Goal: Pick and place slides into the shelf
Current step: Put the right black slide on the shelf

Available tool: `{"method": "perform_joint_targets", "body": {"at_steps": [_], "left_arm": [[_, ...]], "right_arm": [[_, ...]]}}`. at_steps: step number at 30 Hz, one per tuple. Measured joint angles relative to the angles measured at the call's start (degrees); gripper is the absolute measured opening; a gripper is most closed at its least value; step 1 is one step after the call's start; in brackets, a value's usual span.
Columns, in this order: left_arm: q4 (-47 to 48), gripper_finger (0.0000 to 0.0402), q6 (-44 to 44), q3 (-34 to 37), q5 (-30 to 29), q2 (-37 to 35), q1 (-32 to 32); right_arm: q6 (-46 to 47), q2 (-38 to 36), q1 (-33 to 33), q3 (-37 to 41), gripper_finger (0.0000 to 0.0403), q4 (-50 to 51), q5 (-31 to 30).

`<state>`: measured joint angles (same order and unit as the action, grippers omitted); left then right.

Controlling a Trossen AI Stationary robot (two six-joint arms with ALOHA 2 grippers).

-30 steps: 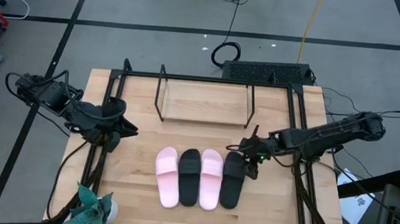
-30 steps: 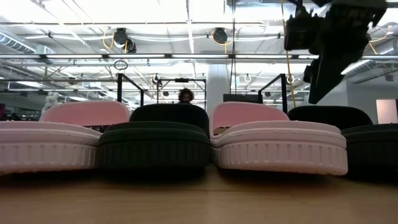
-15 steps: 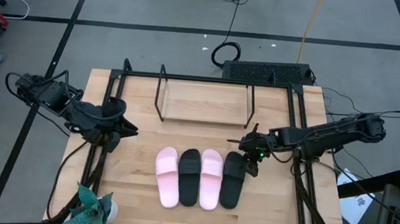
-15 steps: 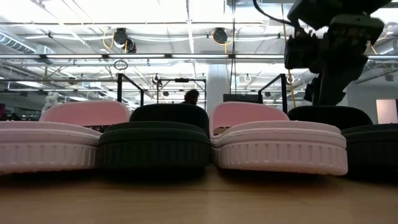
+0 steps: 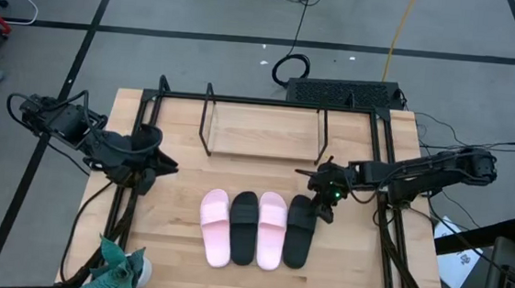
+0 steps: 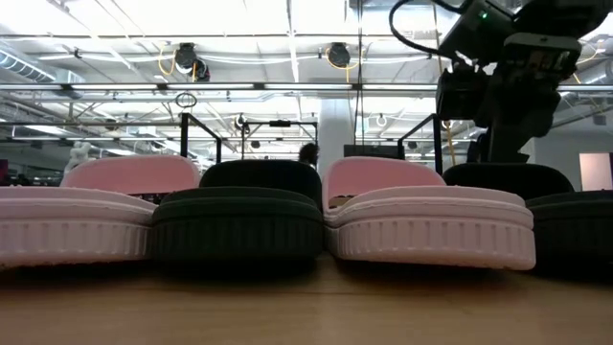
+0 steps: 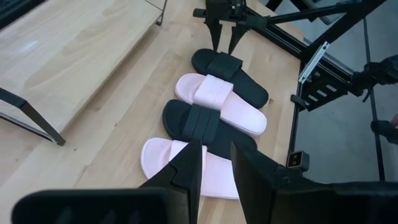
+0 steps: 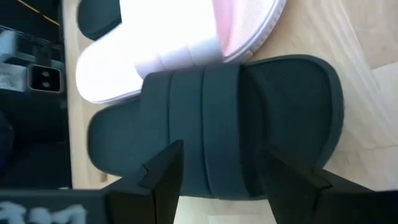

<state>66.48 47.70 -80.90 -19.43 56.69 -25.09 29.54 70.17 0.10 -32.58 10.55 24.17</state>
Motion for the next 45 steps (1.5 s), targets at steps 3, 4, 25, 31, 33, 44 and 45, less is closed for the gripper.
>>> {"method": "perform_joint_targets", "body": {"at_steps": [3,4,25,31,33,44,45], "left_arm": [[0.00,0.0086,0.25,0.00,-0.23,0.00,0.01],[-0.02,0.0086,0.29,0.00,-0.25,0.00,0.01],[-0.02,0.0086,0.51,0.00,-1.67,0.00,-0.01],[0.00,0.0086,0.24,0.00,-1.67,0.00,0.01],[0.00,0.0086,0.22,0.00,-1.67,0.00,0.01],[0.24,0.0086,0.05,0.00,-1.67,0.00,-0.01],[0.24,0.0086,0.05,0.00,-1.67,0.00,-0.01]], "right_arm": [[-0.15,0.00,-0.61,0.09,0.0188,-0.13,1.56],[-0.17,0.00,-0.81,0.09,0.0188,-0.16,1.75],[-0.52,6.46,-1.21,0.07,0.0188,-6.10,6.18],[-1.06,8.33,-1.23,0.07,0.0188,-7.14,7.67],[-1.08,8.55,-1.23,0.07,0.0188,-7.68,8.29],[-1.15,9.39,-1.22,0.51,0.0187,-9.66,11.76],[-1.14,9.40,-1.23,0.80,0.0187,-9.76,12.06]]}}
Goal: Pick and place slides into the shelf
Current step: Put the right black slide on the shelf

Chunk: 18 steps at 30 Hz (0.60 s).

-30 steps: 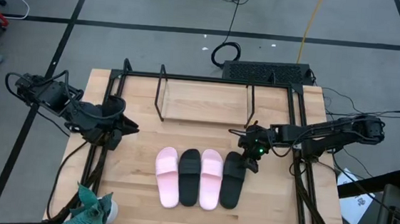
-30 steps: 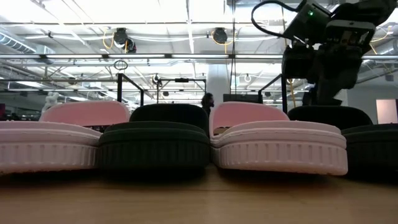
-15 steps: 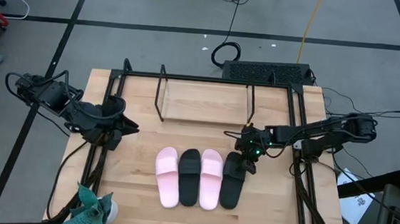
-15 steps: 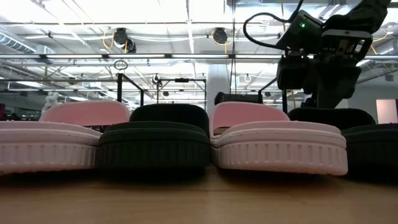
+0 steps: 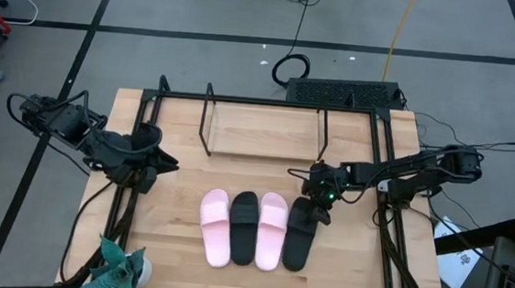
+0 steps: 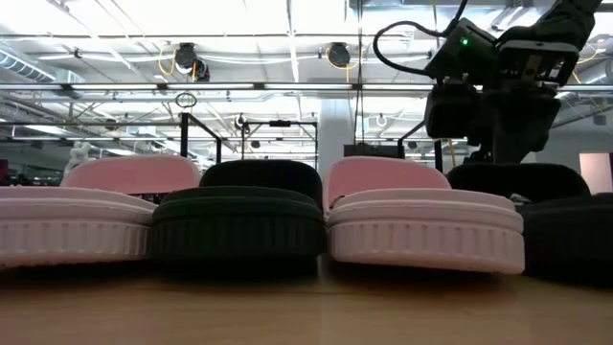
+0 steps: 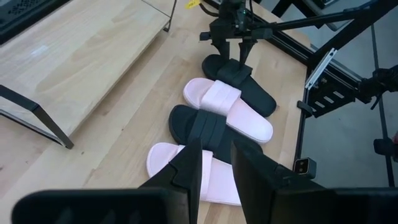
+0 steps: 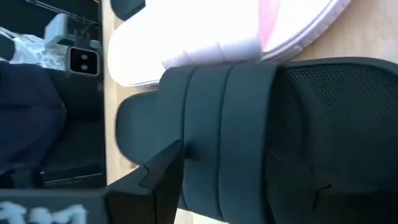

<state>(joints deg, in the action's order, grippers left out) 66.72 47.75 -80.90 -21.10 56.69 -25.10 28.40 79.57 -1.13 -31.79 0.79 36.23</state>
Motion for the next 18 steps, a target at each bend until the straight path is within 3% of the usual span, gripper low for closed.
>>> {"method": "perform_joint_targets", "body": {"at_steps": [11,18], "left_arm": [[0.02,0.0086,0.00,0.00,-0.01,0.00,0.00],[0.00,0.0086,0.02,0.00,-1.16,0.00,0.00]], "right_arm": [[4.93,0.02,-0.06,4.75,0.0185,-8.69,2.32],[6.02,0.00,-0.07,6.38,0.0123,-10.27,3.10]]}}
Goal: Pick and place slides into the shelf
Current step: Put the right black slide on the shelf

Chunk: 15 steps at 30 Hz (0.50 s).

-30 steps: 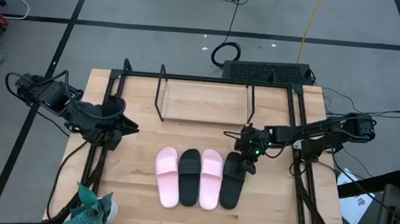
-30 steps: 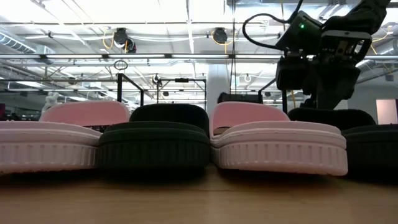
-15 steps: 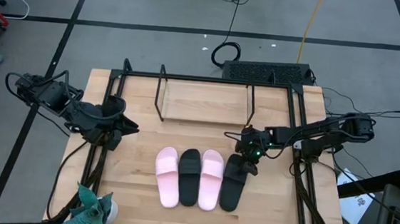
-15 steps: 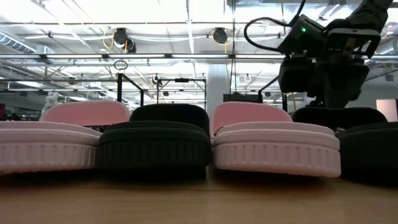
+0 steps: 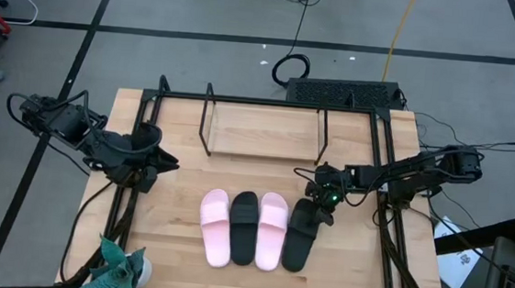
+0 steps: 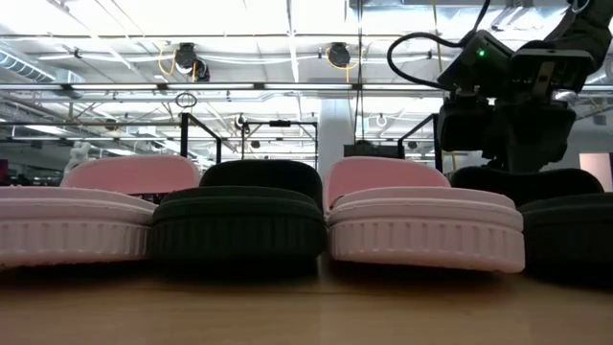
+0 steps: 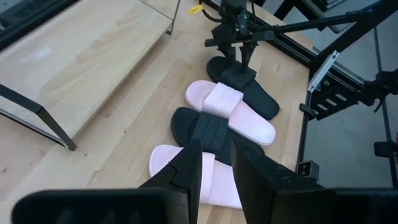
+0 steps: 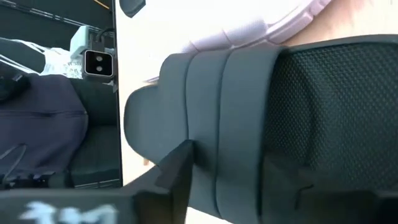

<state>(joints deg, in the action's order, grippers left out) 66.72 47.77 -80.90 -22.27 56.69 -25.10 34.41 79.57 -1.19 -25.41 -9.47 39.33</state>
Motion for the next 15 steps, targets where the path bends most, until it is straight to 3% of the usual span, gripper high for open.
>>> {"method": "perform_joint_targets", "body": {"at_steps": [7,15], "left_arm": [[0.00,0.0086,0.00,0.00,-0.34,0.00,0.02],[-0.02,0.0086,0.02,0.00,-0.37,0.00,0.00]], "right_arm": [[-0.65,-0.02,-0.30,0.26,0.0013,0.04,2.61],[5.34,-3.07,-2.05,-0.29,0.0005,0.48,11.18]]}}
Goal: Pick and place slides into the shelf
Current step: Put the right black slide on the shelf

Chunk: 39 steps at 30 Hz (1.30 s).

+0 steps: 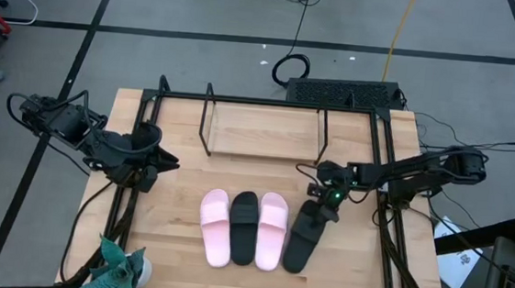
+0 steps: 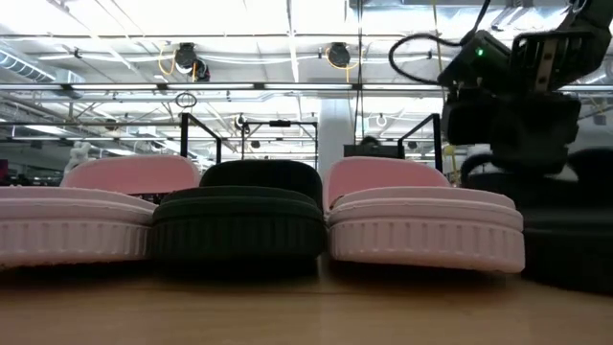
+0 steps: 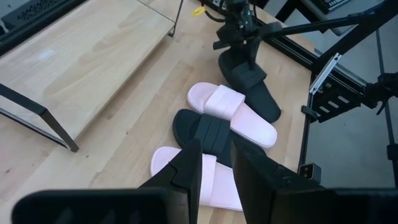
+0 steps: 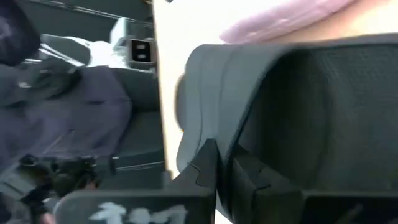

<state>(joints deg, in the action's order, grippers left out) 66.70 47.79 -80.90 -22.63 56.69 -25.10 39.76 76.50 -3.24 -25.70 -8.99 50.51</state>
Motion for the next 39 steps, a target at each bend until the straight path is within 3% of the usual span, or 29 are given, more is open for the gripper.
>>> {"method": "perform_joint_targets", "body": {"at_steps": [7,11,16,21,25,29,39], "left_arm": [[0.00,0.0086,-0.17,0.00,0.00,0.00,0.00],[-0.15,0.0086,-0.72,0.00,-0.82,0.00,0.04],[-3.10,0.0086,-1.34,0.00,-4.54,0.33,0.11],[-14.10,0.0086,-6.61,0.00,-4.21,1.42,1.29],[-23.63,0.0086,-8.92,0.00,-0.13,3.14,2.98],[-27.26,0.0086,-6.86,0.00,6.48,6.00,5.77],[-30.30,0.0086,-1.98,0.00,22.66,13.53,13.25]], "right_arm": [[9.59,-10.84,-0.15,-6.27,0.0003,-0.39,3.61],[12.60,-16.33,-0.14,-13.50,0.0002,1.38,1.85],[4.73,-18.10,-0.57,-24.21,0.0001,11.44,-6.77],[-8.62,-16.45,-0.58,-33.69,0.0001,25.90,-16.33],[-15.82,-14.18,-0.58,-37.94,0.0001,29.92,-22.21],[-21.09,-13.35,-0.58,-39.58,0.0001,29.02,-26.67],[-26.29,-13.12,-3.28,-39.60,0.0000,23.18,-26.93]]}}
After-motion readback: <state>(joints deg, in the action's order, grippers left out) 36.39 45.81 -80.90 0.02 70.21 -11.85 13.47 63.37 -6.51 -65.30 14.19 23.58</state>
